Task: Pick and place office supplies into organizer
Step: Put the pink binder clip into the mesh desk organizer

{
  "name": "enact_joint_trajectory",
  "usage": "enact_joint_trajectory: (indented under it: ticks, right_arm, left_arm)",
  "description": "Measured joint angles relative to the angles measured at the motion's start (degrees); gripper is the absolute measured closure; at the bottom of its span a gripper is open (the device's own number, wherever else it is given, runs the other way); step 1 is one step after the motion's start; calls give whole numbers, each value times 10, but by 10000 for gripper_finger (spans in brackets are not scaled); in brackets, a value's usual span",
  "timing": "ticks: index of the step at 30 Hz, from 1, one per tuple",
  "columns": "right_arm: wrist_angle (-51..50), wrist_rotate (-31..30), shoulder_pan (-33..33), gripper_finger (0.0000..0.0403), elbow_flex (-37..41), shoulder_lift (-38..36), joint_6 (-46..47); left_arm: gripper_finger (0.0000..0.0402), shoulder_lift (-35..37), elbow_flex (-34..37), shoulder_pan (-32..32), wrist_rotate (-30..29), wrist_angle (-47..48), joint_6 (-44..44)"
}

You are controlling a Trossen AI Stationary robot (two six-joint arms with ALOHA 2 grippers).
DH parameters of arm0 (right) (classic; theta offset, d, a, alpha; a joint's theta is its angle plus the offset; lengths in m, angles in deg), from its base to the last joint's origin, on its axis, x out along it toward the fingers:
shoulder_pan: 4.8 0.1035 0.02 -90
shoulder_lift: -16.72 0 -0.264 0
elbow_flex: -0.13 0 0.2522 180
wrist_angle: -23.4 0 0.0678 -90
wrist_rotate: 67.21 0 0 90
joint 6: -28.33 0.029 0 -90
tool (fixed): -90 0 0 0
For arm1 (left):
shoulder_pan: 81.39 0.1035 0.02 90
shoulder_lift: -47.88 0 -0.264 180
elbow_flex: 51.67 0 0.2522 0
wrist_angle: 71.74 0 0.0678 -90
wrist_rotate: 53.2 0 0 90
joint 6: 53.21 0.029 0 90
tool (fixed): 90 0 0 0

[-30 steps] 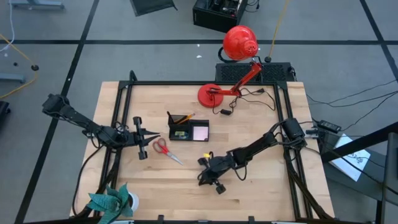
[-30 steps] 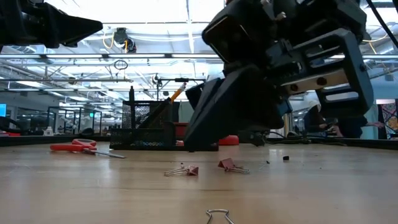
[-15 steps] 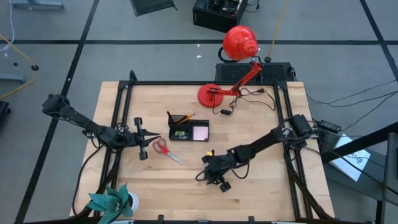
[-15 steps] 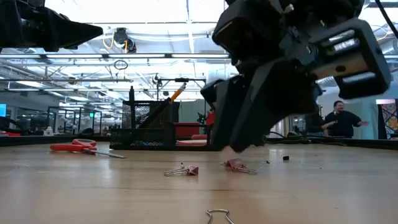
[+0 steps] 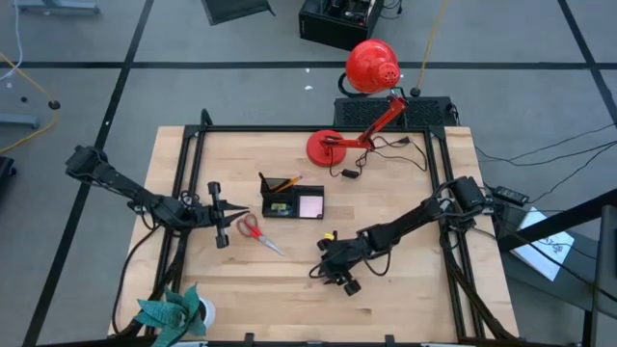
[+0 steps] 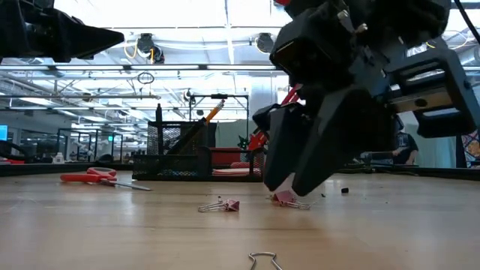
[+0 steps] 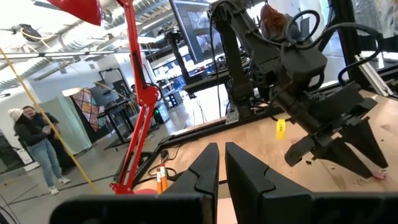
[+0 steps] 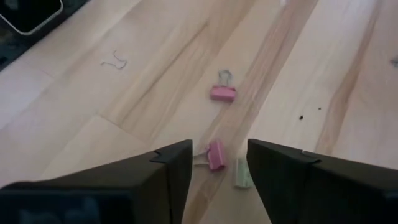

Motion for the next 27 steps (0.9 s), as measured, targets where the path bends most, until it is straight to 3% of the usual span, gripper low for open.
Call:
enact_joint_trajectory:
  ticks: [14, 27]
  right_arm:
    - [53, -16, 3, 289, 26, 0, -7]
    - [101, -9, 3, 307, 24, 50, 17]
  left_arm:
    - [366, 0, 0, 0, 0, 1, 1]
    - [366, 0, 0, 0, -1, 2, 0]
